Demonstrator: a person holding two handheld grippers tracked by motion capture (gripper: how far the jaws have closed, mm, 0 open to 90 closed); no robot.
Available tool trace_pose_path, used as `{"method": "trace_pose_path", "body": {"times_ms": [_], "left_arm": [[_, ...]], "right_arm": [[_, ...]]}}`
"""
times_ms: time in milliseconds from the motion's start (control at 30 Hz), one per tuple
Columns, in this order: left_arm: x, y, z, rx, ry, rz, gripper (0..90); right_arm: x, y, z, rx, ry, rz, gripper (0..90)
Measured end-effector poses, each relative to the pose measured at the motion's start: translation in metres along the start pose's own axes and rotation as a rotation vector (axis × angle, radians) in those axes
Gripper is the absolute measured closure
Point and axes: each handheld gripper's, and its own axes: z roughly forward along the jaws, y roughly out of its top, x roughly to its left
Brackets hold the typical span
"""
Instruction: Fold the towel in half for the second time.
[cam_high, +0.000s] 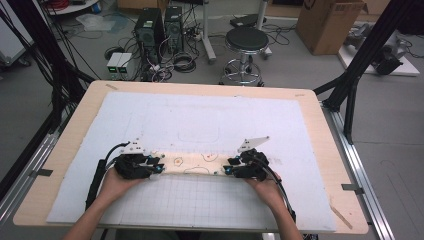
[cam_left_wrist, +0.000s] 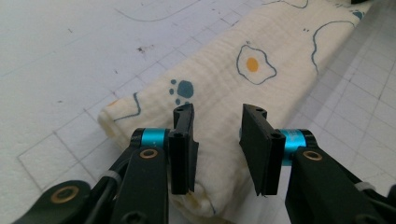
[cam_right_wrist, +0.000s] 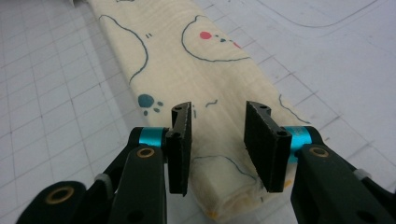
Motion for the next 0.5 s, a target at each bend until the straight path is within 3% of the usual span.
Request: {"method": "trace_pose_path", "body": {"times_ms": [233,367,500], "left_arm": [[-0.001,-0.003,0.0,0.005,0.01,0.012,62.2],[0.0,-0.007,0.0,-0.003,0.013,0.006,62.1],[0.0,-0.008,0.001,-0.013,0.012,0.008,62.0]], "right_arm": [[0.0,-0.004,-0.007,-0.005,-0.006,-0.014,58.8],[0.002,-0.01,-0.004,0.021,-0.016,-0.019,57.7],[0.002,-0.014,-0.004,-0.006,-0.027,-0.027,57.6]]}}
